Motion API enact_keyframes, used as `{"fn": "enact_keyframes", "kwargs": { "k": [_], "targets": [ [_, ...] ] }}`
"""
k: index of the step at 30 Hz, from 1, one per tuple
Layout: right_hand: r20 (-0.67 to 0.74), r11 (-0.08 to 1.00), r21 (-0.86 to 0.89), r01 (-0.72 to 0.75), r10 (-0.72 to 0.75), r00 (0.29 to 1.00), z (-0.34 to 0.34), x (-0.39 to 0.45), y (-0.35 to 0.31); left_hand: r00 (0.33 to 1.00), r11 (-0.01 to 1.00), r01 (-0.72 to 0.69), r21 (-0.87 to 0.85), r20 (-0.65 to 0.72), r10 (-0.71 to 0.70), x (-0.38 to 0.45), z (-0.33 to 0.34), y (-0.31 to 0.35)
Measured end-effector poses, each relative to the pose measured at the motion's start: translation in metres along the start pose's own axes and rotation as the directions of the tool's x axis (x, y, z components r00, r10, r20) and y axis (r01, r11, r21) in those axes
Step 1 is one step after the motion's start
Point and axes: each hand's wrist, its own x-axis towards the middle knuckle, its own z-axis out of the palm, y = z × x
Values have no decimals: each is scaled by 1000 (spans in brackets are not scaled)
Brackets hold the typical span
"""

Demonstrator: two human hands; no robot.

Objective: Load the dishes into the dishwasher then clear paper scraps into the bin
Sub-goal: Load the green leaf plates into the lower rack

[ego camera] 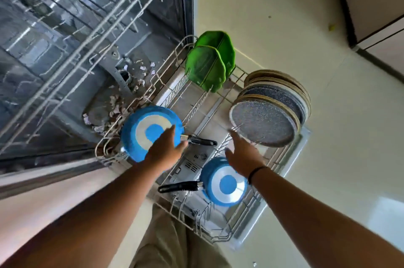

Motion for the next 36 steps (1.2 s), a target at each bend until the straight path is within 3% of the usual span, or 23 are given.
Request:
{"fn": "enact_keyframes", "kwargs": {
  "k": [4,13,16,20,25,30,34,36],
  "targets": [
    [125,989,-145,27,-9,992,32,-53,31,997,1000,21,23,70,-23,-86,42,-25],
    [150,841,-436,319,-282,948,100,-97,100,996,985,53,163,68,-64,-173,122,-47],
    [105,763,-541,355,-357,928,108,-113,113,994,993,108,56,-24,-107,-200,144,-41],
    [78,792,-507,340,-351,933,108,-155,126,962,947,199,-253,-133,-238,-288,174,-14],
    [170,779,-527,341,-297,940,88,-209,148,934,904,314,-289,-75,-349,-374,232,3],
    [221,750,-545,374,-301,928,38,-232,168,912,834,373,-406,-6,-411,-392,272,35],
    [180,905,-383,184,-123,976,5,-200,187,866,675,433,-597,68,-495,-363,293,65],
    [204,941,-303,148,-87,975,-13,-177,196,799,489,497,-717,159,-579,-339,297,80]
  ]
}}
